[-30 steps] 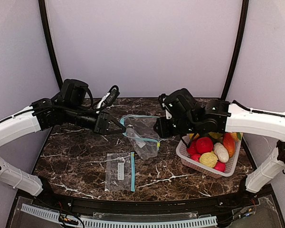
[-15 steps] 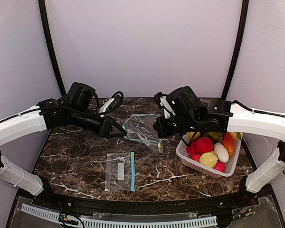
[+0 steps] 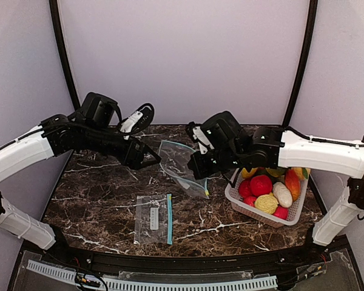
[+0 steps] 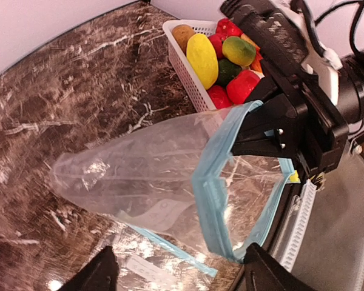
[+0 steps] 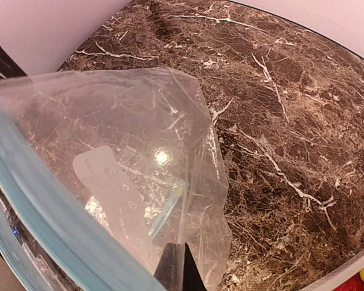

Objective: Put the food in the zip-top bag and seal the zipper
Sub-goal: Open the zipper food storage bag at the center of the board, then pass from the right arm to the left, then pick up the fake fruit from the bin, then place the fake fruit in the zipper food storage bag.

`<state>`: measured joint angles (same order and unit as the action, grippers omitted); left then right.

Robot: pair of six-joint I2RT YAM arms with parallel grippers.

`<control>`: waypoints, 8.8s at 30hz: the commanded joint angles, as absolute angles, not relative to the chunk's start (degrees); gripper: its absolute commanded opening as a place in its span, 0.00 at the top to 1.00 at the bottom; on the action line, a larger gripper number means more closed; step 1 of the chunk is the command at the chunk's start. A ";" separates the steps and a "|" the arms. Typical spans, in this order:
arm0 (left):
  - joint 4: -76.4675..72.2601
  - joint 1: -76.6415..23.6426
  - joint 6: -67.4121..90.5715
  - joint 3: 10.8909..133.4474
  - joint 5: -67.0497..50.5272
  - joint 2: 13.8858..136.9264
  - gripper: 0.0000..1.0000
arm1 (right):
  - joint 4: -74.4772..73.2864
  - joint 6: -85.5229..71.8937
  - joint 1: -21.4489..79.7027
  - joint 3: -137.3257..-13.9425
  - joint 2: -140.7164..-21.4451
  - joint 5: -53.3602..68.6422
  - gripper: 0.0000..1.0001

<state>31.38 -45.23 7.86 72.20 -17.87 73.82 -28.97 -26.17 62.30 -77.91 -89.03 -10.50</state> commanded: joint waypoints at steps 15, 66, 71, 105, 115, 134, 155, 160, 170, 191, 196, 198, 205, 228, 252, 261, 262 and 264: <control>39.15 -45.27 -3.21 88.28 -14.95 80.83 0.04 | -31.47 -23.05 64.16 -82.73 -93.19 -10.04 1.00; 45.10 -45.29 -6.35 87.71 -13.85 84.72 0.87 | -33.88 -22.74 64.33 -86.92 -97.65 -12.13 1.00; 44.05 -45.33 -5.23 85.99 -14.23 83.52 0.99 | -33.92 -23.36 63.95 -87.01 -97.81 -12.13 1.00; 31.26 -29.18 0.89 78.76 -8.72 82.75 0.99 | -45.76 -27.59 54.03 -77.13 -77.59 -21.08 0.08; 25.40 -28.04 0.98 70.21 -2.70 78.64 0.99 | -50.79 -29.58 38.58 -69.91 -69.90 -20.65 0.01; 25.66 -28.04 0.35 70.14 -5.16 79.82 0.99 | -38.66 -27.94 18.24 -55.20 -66.91 -8.47 0.03; 25.98 -28.04 0.35 70.31 -6.01 80.91 0.99 | -32.72 -29.28 15.02 -50.00 -66.20 -1.05 0.14; 26.04 -28.04 0.35 70.40 -5.97 80.78 0.99 | -32.75 -29.41 15.03 -49.92 -66.46 -1.59 0.18; 26.19 -28.04 0.35 70.49 -5.93 80.68 0.99 | -32.93 -29.45 15.01 -49.75 -66.34 -2.32 0.25; 25.35 -28.13 0.35 70.40 -10.84 80.44 0.99 | -39.22 -26.94 15.89 -58.09 -60.52 -0.56 0.37; 23.83 -28.13 2.23 69.92 -17.65 80.05 0.99 | -37.02 -25.90 22.04 -61.42 -58.10 3.24 0.39; 22.57 -28.13 3.31 69.50 -20.99 79.94 0.99 | -35.54 -25.68 25.29 -62.59 -57.95 4.86 0.39; 17.36 -28.80 8.61 67.76 -32.50 81.71 0.99 | -28.21 -25.05 38.05 -66.40 -61.86 8.82 0.40; 21.02 -30.01 8.85 69.65 -33.81 86.78 0.99 | -14.73 -24.05 57.84 -86.92 -95.00 17.08 0.39; 22.23 -30.61 7.90 70.18 -33.12 87.55 0.99 | -29.59 -28.33 57.11 -99.32 -108.00 5.27 0.34; 22.76 -30.76 7.45 70.49 -32.96 87.89 0.99 | -31.15 -29.17 56.94 -100.71 -109.93 2.64 0.29; 22.79 -30.76 7.42 70.49 -32.92 87.89 0.99 | -31.30 -29.24 56.95 -100.92 -110.12 2.57 0.28; 22.85 -30.78 7.45 70.47 -32.95 87.97 0.99 | -31.57 -29.27 56.93 -101.19 -110.43 2.42 0.26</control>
